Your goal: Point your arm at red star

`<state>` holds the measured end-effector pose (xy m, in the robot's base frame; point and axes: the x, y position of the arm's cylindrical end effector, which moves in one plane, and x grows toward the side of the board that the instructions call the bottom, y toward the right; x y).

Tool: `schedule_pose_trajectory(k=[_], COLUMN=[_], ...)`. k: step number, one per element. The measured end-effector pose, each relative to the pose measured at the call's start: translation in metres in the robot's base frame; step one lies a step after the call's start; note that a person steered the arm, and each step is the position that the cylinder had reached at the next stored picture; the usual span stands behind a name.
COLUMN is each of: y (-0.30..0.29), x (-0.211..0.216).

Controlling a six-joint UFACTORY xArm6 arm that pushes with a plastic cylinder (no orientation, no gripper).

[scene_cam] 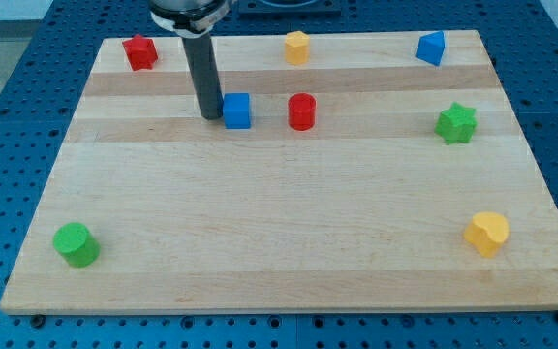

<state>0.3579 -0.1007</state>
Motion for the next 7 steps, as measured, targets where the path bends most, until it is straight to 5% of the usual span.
schedule_pose_trajectory(k=[4,7], y=[0.045,0.033], x=[-0.001,-0.087])
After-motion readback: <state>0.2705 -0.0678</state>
